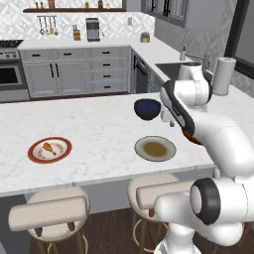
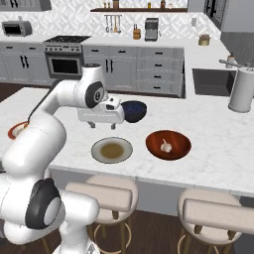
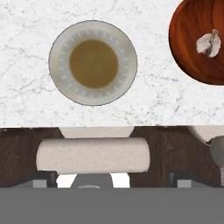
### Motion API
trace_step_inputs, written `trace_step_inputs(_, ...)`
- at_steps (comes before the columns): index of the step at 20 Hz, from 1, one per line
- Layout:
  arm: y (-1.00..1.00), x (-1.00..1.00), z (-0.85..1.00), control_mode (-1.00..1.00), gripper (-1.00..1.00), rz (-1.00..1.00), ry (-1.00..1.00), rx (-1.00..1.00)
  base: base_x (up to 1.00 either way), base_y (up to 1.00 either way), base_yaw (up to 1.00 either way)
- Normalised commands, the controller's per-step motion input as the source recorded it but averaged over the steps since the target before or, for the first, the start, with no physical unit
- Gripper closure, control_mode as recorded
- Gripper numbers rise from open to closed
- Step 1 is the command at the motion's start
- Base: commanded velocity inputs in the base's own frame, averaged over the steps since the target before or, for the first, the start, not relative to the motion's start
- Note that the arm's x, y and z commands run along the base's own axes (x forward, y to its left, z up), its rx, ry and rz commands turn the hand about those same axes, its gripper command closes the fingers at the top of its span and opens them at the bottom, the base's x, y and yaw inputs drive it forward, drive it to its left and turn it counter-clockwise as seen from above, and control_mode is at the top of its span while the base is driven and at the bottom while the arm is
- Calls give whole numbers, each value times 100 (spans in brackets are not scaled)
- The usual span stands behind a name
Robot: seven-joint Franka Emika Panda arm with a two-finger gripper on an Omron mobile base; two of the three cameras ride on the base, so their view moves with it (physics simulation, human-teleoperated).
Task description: Pick the chicken drumstick and garlic from their plates and place them in the bowl. Then put the bowl in the fridge.
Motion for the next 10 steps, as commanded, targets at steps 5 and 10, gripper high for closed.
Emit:
trace_step_inputs(5,60,-100,14,-100,-100,4,1,1,0,0,0)
trace_step_inputs(10,0,-100,0,-100,-100,0,0,11,0,0,0)
